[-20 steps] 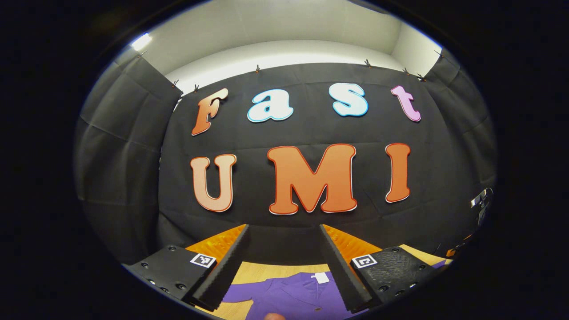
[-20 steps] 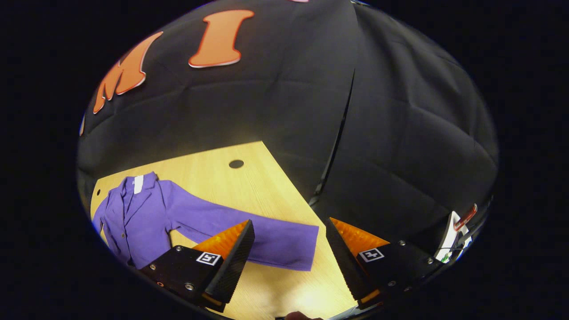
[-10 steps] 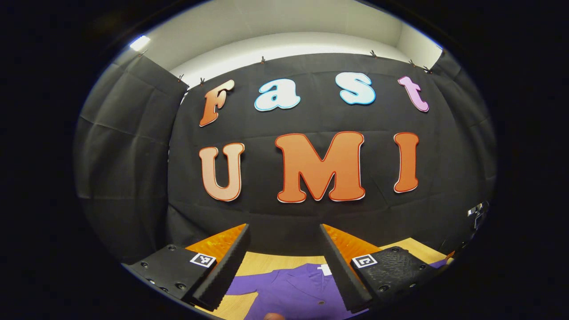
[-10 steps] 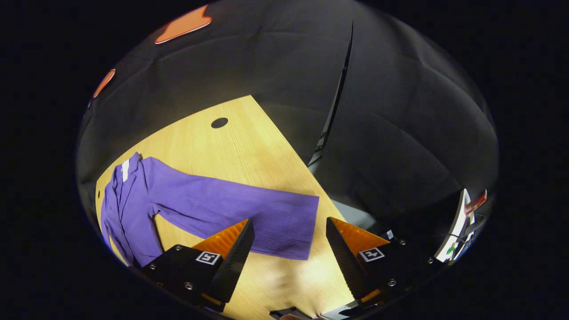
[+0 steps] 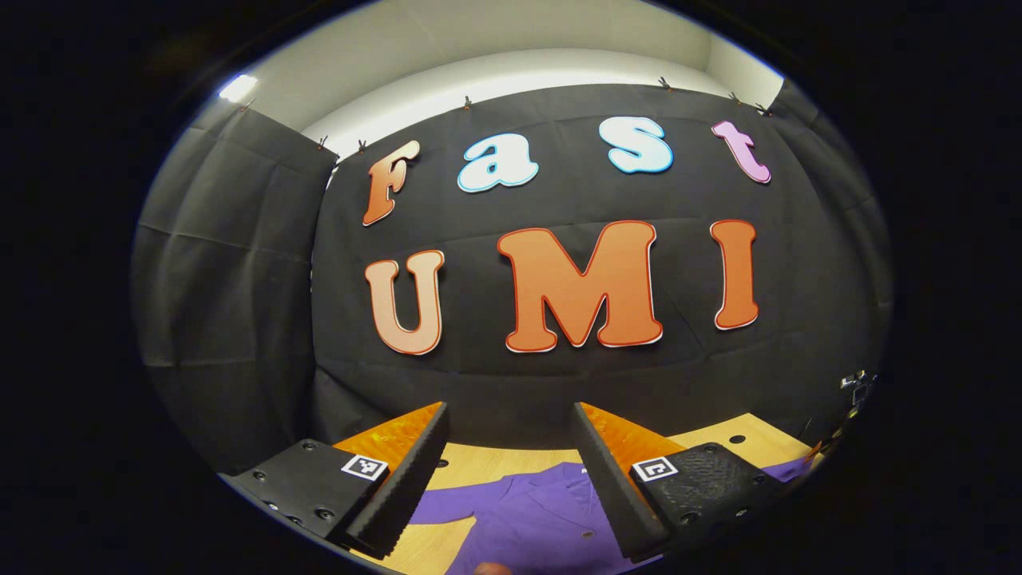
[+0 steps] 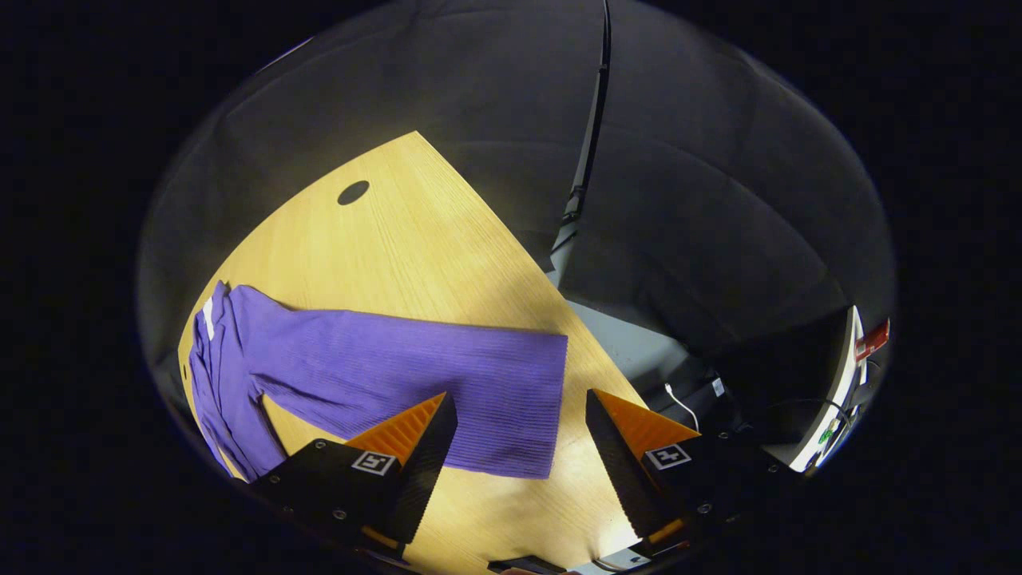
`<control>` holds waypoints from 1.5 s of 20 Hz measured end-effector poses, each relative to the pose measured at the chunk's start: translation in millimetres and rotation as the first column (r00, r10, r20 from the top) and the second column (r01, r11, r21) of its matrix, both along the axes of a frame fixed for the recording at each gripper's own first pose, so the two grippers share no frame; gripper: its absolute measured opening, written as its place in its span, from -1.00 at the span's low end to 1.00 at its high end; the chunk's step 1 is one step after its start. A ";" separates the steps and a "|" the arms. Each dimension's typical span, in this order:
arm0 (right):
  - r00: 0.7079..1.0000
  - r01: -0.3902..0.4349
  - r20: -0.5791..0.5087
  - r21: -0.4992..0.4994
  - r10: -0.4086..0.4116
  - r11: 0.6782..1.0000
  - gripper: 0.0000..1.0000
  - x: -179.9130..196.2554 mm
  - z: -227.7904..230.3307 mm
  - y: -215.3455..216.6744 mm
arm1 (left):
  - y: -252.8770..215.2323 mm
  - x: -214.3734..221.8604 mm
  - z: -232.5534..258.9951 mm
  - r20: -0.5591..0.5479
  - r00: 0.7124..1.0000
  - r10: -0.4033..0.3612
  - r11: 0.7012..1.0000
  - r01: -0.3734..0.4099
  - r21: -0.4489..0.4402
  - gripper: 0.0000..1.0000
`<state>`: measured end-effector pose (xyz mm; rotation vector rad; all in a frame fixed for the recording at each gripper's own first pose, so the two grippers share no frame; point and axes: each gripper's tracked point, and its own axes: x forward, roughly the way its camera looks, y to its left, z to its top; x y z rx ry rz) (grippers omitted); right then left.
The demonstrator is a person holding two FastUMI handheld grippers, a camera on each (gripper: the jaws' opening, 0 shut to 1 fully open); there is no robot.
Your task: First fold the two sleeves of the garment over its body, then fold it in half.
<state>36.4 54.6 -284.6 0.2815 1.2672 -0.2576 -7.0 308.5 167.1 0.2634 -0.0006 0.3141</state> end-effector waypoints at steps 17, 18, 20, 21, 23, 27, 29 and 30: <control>0.990 0.009 -0.138 0.040 -0.004 0.999 -0.38 -3.5 -29.5 12.6 | -4.8 -9.3 -21.5 -0.073 0.996 0.057 0.998 -0.055 0.023 0.93; 0.991 0.020 -0.136 0.046 -0.013 0.999 -0.69 -3.0 -28.8 14.3 | -3.8 -11.1 -20.5 -0.067 0.996 0.058 0.998 -0.056 0.026 1.00; 0.989 0.058 -0.140 0.091 -0.045 0.994 -0.88 -1.9 -26.7 20.9 | 1.9 -14.8 -17.1 -0.060 0.996 0.059 0.998 -0.057 0.035 0.93; 0.989 0.081 -0.137 0.123 -0.064 0.989 -0.90 0.5 -21.7 26.9 | 6.3 -15.8 -18.7 -0.063 0.996 0.060 0.998 -0.058 0.036 1.00; 0.992 0.087 -0.100 0.142 -0.073 0.986 -0.92 8.7 -10.1 30.4 | 18.4 -15.3 -18.7 -0.066 0.996 0.060 0.998 -0.058 0.029 1.00; 0.998 0.062 -0.019 0.132 -0.060 0.989 -0.93 17.6 26.1 45.2 | 44.5 -10.2 -23.1 -0.080 0.996 0.028 1.000 -0.027 0.009 1.00; 0.998 0.062 0.014 0.136 -0.064 0.989 -0.93 18.7 45.9 58.7 | 59.9 -3.9 -25.6 -0.094 0.995 0.009 1.000 -0.009 -0.002 0.93; 0.998 0.058 0.032 0.133 -0.063 0.989 -0.93 19.5 57.4 64.4 | 66.4 -1.1 -25.5 -0.098 0.995 0.001 1.000 -0.002 -0.008 0.93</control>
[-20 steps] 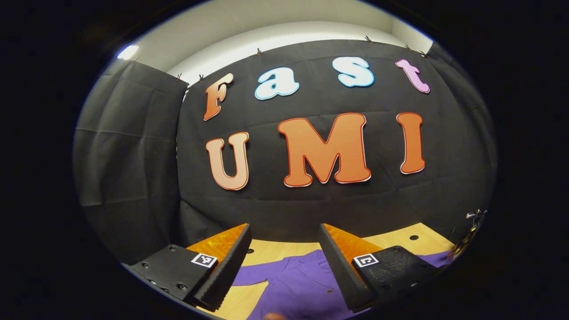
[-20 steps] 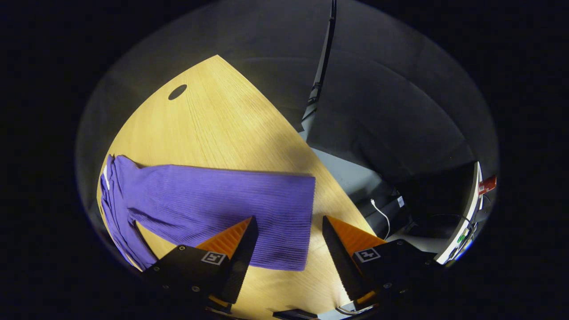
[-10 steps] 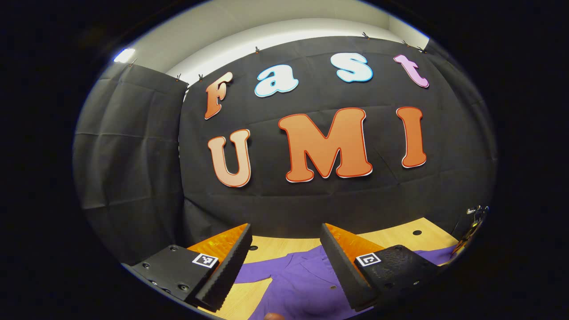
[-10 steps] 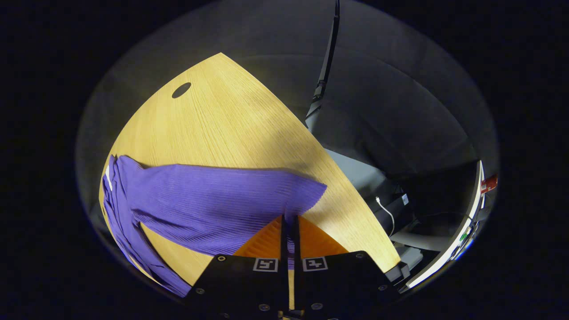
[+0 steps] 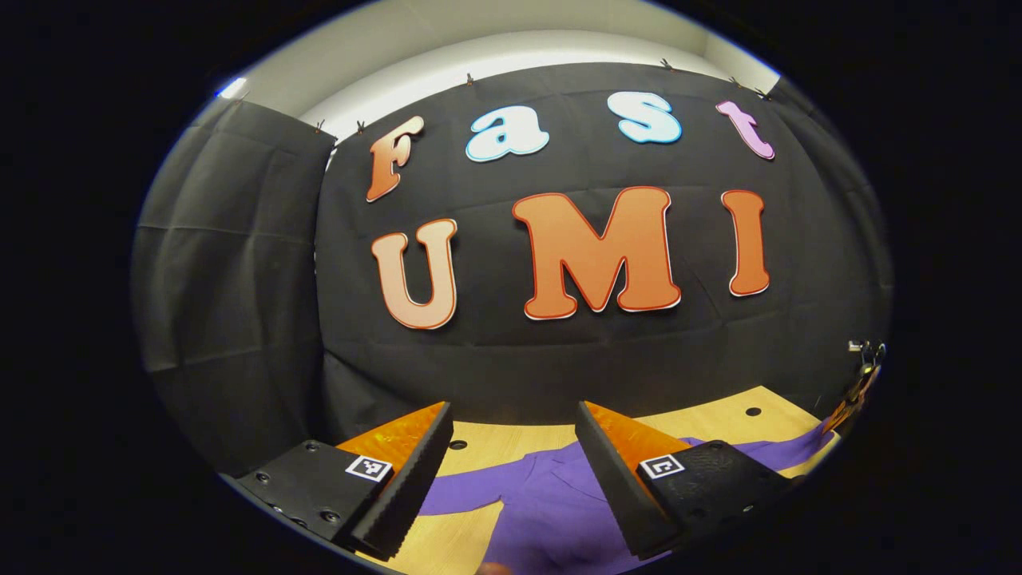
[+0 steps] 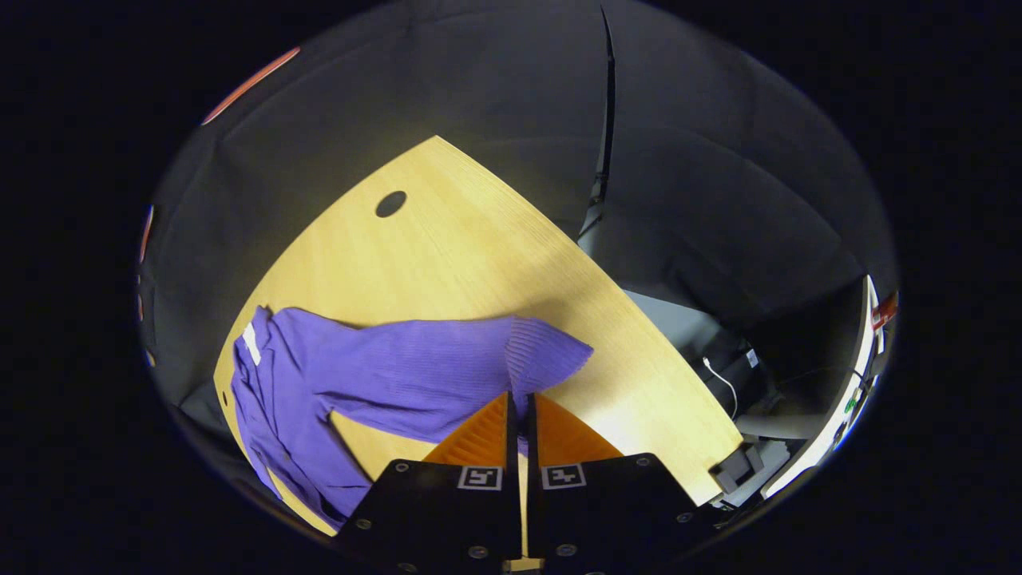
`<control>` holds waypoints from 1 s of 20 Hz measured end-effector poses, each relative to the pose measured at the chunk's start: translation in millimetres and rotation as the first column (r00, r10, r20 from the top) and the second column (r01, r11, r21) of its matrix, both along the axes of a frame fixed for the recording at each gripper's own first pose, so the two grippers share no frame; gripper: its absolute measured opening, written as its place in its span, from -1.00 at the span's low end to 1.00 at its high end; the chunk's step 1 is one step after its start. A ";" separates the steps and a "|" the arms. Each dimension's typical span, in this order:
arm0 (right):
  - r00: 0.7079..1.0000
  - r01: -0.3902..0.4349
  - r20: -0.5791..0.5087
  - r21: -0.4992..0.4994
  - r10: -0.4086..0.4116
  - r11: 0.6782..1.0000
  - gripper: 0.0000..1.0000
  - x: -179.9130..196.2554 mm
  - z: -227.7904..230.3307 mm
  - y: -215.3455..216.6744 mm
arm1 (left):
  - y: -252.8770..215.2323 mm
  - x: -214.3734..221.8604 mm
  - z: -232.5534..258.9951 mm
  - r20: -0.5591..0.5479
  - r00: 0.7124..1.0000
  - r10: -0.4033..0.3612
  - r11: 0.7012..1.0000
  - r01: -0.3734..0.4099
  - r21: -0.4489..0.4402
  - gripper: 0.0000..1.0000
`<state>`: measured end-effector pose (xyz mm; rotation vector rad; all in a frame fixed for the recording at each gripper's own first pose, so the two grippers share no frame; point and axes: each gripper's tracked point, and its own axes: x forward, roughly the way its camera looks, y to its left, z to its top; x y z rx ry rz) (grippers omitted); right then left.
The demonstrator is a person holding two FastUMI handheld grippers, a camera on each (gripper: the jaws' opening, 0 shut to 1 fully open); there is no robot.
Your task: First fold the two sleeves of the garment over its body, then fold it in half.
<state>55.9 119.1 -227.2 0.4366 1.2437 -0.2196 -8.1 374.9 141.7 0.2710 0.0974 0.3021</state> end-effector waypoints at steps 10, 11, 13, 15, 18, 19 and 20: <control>0.981 -0.112 0.155 -0.015 0.113 0.994 -0.94 18.8 107.3 99.6 | 69.6 13.2 -15.3 -0.054 0.997 -0.056 0.997 0.053 -0.058 0.94; 0.977 -0.135 0.166 -0.017 0.136 0.991 -0.94 20.8 116.0 113.6 | 77.9 12.4 -17.2 -0.059 0.997 -0.052 0.997 0.049 -0.063 0.94; 0.964 -0.185 0.189 -0.018 0.185 0.983 -0.93 25.5 132.9 142.7 | 93.8 12.3 -22.4 -0.071 0.997 -0.043 0.997 0.038 -0.070 0.94; 0.950 -0.232 0.213 -0.002 0.227 0.973 -0.93 30.2 148.7 177.6 | 109.9 11.1 -24.6 -0.078 0.996 -0.030 0.997 0.025 -0.073 0.94; 0.922 -0.313 0.243 0.010 0.302 0.950 -0.94 34.5 167.5 228.6 | 133.4 7.8 -28.7 -0.092 0.996 -0.005 0.997 -0.003 -0.081 0.94; 0.912 -0.337 0.251 0.007 0.324 0.942 -0.93 34.5 172.7 243.2 | 140.6 6.1 -31.6 -0.096 0.995 0.003 0.996 -0.011 -0.084 0.94; 0.900 -0.366 0.261 0.015 0.350 0.931 -0.93 35.0 177.6 261.1 | 147.8 4.5 -33.9 -0.097 0.995 0.011 0.996 -0.020 -0.085 0.94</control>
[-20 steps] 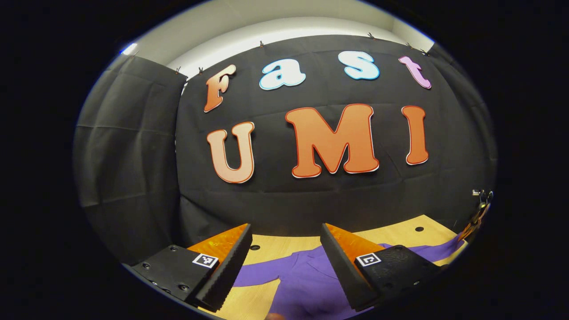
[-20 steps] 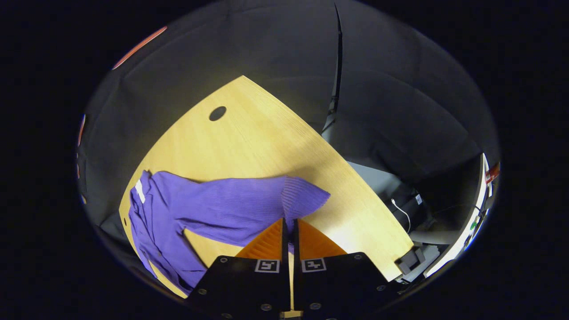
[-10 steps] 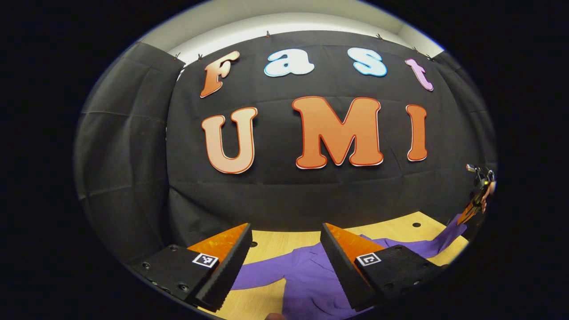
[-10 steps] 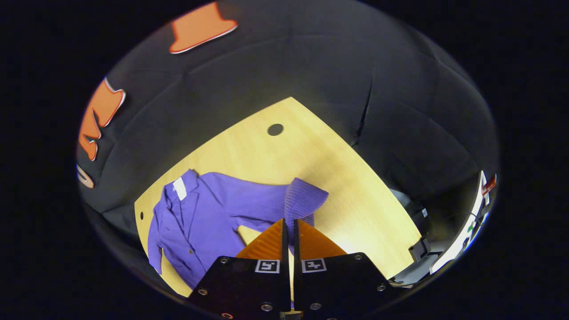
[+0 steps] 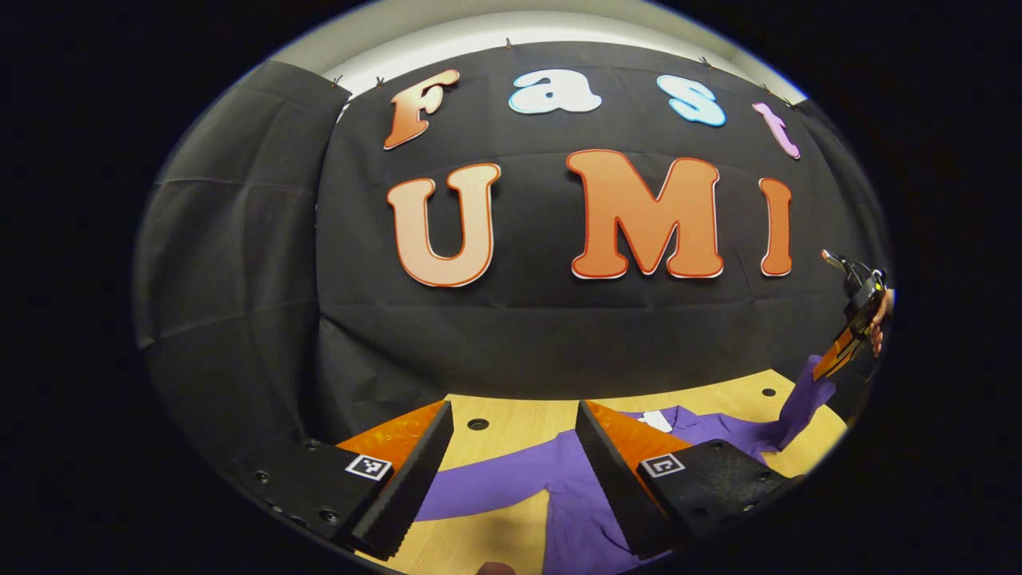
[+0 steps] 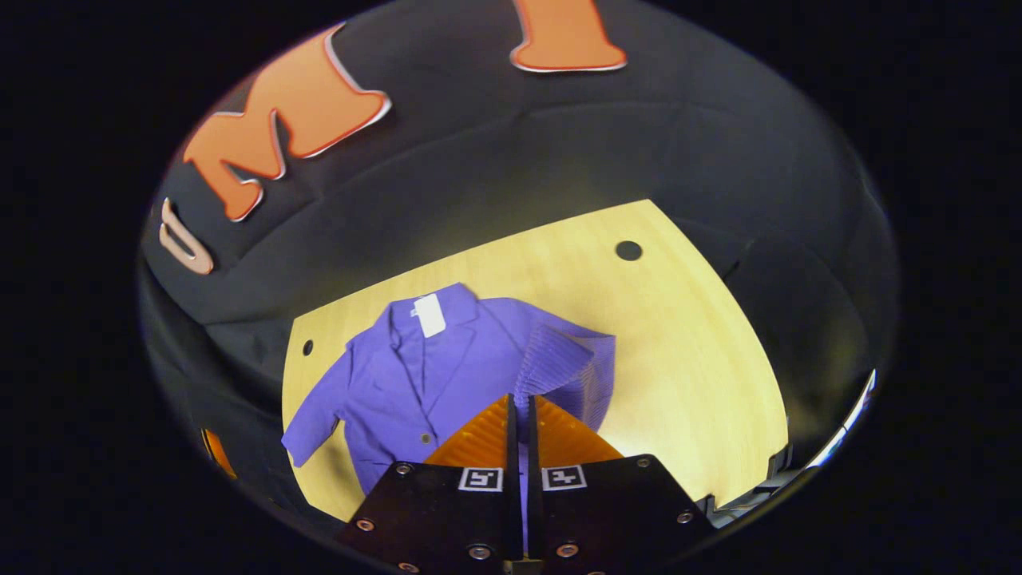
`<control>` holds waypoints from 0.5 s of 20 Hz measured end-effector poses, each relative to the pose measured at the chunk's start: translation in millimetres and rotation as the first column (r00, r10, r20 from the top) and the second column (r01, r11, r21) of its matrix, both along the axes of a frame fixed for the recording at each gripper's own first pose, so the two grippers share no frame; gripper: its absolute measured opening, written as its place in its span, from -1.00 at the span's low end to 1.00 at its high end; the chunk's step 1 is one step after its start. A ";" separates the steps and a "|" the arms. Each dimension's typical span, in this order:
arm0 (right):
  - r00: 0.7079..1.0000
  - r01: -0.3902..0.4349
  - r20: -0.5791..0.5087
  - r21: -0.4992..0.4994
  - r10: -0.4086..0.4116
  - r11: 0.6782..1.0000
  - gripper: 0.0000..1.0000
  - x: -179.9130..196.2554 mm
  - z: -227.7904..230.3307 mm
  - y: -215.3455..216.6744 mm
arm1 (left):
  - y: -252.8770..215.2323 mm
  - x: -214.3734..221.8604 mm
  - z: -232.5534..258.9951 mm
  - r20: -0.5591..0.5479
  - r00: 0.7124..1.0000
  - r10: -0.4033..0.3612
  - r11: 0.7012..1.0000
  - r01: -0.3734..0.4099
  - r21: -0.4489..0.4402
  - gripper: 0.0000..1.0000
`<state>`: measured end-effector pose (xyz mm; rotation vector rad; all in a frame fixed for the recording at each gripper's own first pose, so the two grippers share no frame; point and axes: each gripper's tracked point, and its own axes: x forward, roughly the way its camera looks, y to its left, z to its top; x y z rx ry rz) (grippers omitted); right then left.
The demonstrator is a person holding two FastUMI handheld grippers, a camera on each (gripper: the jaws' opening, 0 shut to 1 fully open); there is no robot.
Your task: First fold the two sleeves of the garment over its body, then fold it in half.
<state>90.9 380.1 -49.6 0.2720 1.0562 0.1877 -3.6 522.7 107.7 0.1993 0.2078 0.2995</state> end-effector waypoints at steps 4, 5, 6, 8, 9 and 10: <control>0.994 -0.107 0.025 0.034 0.107 0.994 -0.94 -2.2 16.7 67.6 | 31.2 -8.7 -2.9 -0.014 0.999 0.040 0.999 -0.040 0.004 0.94; 0.991 -0.127 0.033 0.037 0.126 0.991 -0.94 -1.1 18.8 83.2 | 37.6 -12.0 -5.3 -0.018 0.999 0.051 0.999 -0.051 0.004 0.94; 0.988 -0.152 0.034 0.047 0.150 0.987 -0.93 -0.5 19.9 99.1 | 45.7 -14.4 -5.6 -0.024 0.998 0.061 0.998 -0.061 0.004 0.94; 0.982 -0.187 0.034 0.060 0.185 0.981 -0.94 -0.2 21.0 127.3 | 63.6 -18.7 -8.7 -0.029 0.996 0.084 0.996 -0.083 0.009 0.94; 0.979 -0.201 0.034 0.062 0.199 0.978 -0.94 -0.2 20.9 138.0 | 71.2 -21.7 -9.5 -0.033 0.995 0.094 0.996 -0.094 0.011 0.94; 0.975 -0.221 0.034 0.065 0.219 0.973 -0.94 -0.4 20.1 152.3 | 78.3 -23.3 -9.5 -0.038 0.994 0.101 0.995 -0.101 0.010 0.94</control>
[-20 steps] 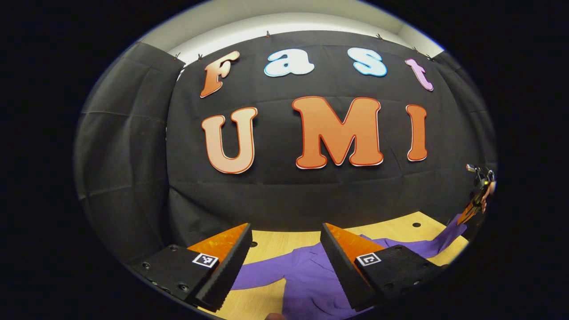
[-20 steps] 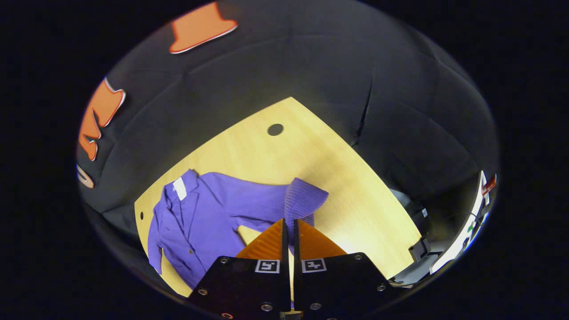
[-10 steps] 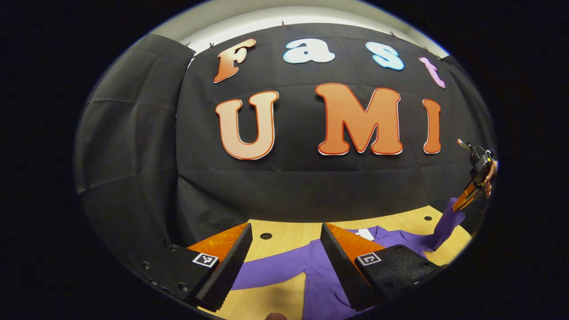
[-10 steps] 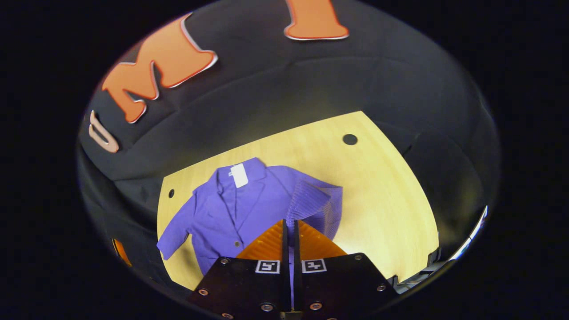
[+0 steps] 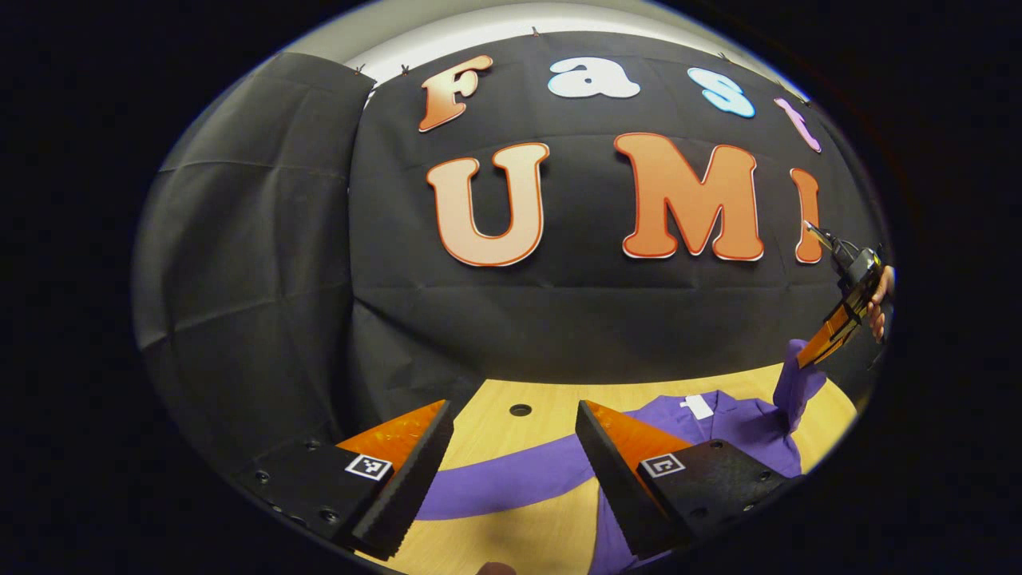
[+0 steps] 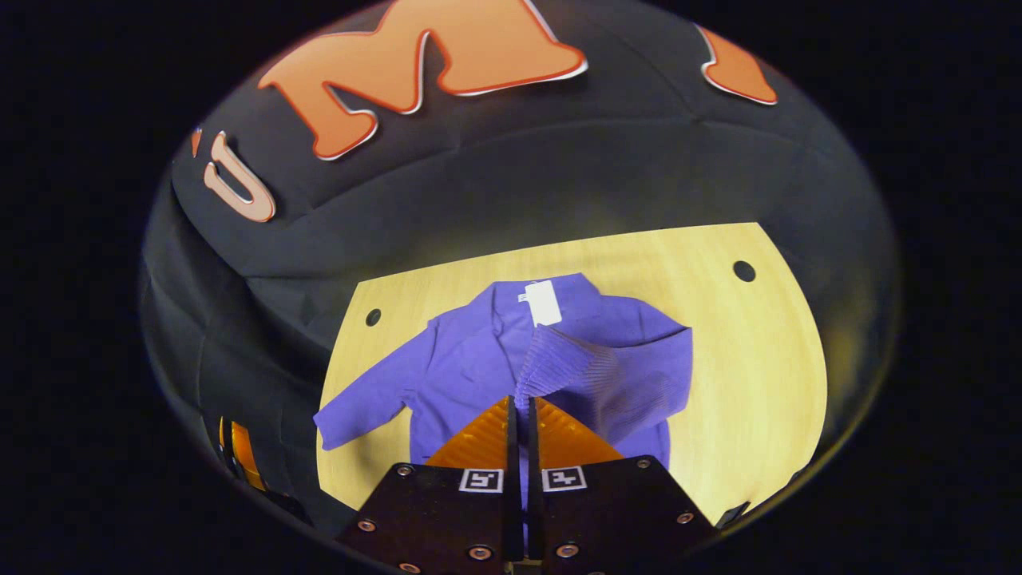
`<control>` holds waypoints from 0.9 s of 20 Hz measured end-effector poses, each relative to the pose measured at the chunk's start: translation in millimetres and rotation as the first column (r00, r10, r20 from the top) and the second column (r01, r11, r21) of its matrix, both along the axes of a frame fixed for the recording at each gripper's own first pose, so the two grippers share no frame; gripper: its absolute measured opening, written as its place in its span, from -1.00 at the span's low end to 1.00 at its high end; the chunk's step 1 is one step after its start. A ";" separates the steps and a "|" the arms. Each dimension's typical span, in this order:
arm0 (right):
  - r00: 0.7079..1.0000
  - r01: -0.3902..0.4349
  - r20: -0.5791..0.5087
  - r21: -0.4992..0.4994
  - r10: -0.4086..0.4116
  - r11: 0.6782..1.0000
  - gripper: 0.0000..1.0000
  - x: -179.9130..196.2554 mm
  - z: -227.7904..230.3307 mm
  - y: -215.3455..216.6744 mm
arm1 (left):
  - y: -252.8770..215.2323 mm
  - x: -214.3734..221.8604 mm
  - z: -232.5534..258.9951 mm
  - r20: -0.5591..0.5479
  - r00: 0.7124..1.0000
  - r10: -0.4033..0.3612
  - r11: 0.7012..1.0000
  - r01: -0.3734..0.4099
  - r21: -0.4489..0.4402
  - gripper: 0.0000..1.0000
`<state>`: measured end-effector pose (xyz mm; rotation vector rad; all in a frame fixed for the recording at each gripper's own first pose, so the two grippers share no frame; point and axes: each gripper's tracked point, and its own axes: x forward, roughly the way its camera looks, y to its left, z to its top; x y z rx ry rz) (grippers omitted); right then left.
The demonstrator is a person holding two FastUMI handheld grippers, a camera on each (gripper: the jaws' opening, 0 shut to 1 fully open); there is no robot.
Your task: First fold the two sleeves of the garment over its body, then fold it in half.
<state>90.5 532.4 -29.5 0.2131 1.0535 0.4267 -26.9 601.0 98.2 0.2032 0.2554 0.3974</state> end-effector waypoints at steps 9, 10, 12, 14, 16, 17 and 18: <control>0.991 -0.136 -0.008 0.059 0.136 0.989 -0.94 -16.7 -14.7 96.3 | 52.0 2.5 -22.6 -0.048 0.997 0.053 0.998 -0.053 0.016 0.94; 0.990 -0.136 -0.007 0.084 0.138 0.987 -0.93 -19.6 -12.6 104.0 | 57.6 3.9 -26.4 -0.053 0.997 0.059 0.998 -0.058 0.018 0.94; 0.989 -0.149 0.003 0.150 0.150 0.977 -0.83 -24.8 -2.2 117.5 | 67.1 7.2 -31.9 -0.068 0.995 0.069 0.997 -0.068 0.019 0.94; 0.986 -0.165 0.050 0.198 0.158 0.966 -0.85 -22.9 13.7 124.8 | 78.0 10.4 -39.7 -0.086 0.993 0.081 0.997 -0.080 0.017 0.94; 0.984 -0.167 0.102 0.203 0.149 0.965 -0.21 -17.3 24.0 117.1 | 86.5 13.3 -48.0 -0.098 0.991 0.091 0.996 -0.091 0.011 0.94; 0.980 -0.167 0.136 0.193 0.142 0.967 0.14 -14.5 29.8 110.5 | 91.2 13.6 -50.5 -0.103 0.990 0.098 0.995 -0.097 0.009 0.94; 0.975 -0.164 0.178 0.180 0.132 0.970 0.06 -11.2 36.7 103.4 | 96.0 14.7 -52.3 -0.111 0.988 0.105 0.994 -0.105 0.005 0.94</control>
